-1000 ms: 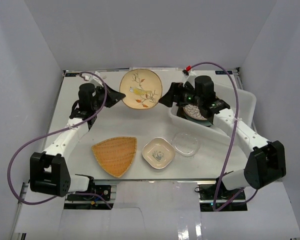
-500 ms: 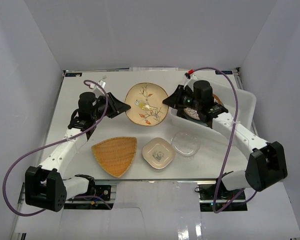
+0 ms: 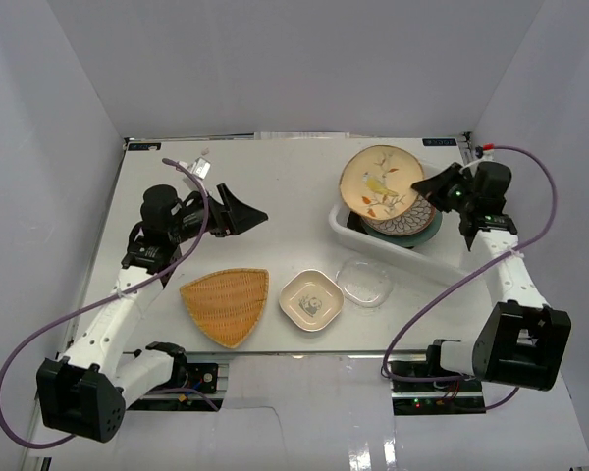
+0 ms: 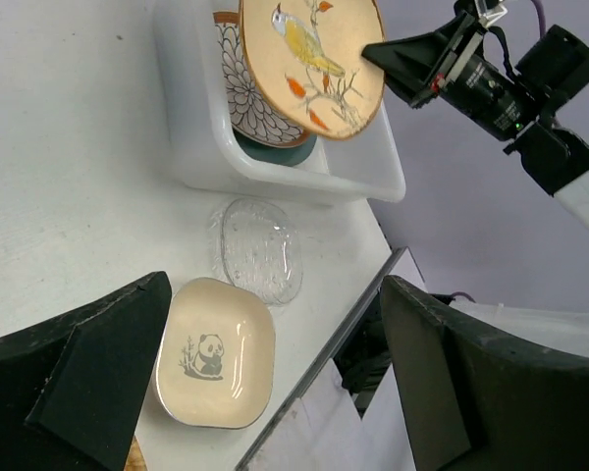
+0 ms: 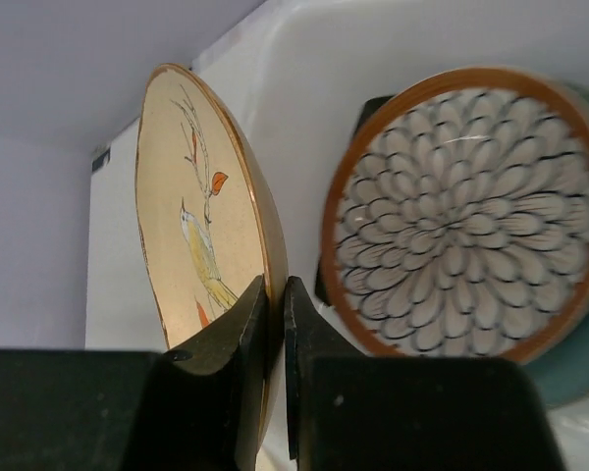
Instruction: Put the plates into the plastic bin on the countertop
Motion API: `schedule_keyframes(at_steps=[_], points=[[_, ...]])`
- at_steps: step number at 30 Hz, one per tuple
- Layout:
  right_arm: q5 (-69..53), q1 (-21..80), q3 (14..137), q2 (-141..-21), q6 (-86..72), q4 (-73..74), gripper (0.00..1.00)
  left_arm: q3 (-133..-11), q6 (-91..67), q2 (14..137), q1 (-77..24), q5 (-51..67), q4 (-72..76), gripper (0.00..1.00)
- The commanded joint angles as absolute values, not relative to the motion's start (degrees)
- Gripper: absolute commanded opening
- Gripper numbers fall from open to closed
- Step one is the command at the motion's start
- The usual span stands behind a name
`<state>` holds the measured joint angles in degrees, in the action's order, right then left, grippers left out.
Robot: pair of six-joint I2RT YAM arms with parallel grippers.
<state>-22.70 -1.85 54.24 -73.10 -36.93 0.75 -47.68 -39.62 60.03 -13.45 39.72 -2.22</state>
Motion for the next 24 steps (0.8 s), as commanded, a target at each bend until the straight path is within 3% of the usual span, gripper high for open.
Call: schedule_keyframes(at_steps=[1,12,18,20,21,23,24], points=[[-28.5,-9.4,54.8,-69.3,-40.8,-5.7,0.08,-48.2,-33.9,56.6,-15.2,40.7,-7.3,0.98],[-20.3,-13.4,55.8,-78.2,-32.7,0.3,0.08,-43.2,-20.7,48.7,-26.3,33.1,-11.6,0.98],[-17.3,-13.4,57.2,-81.2,-29.9,4.1,0.10,-41.8,-18.5,46.4,-27.2,28.7,-11.6,0.98],[-17.6,-13.4,57.4,-81.9,-29.1,4.8,0.16,-41.7,-18.3,45.2,-27.2,28.2,-11.8,0.98],[-17.6,-13.4,57.4,-82.3,-28.8,5.4,0.33,-41.5,-18.1,44.7,-27.3,26.7,-12.0,0.98],[-17.5,-13.4,58.0,-81.7,-27.8,6.6,0.53,-41.2,-17.9,43.4,-27.2,24.7,-12.7,0.98],[-17.2,-13.3,58.6,-81.0,-27.3,8.2,0.71,-41.1,-17.9,43.0,-27.2,22.2,-13.3,0.98]])
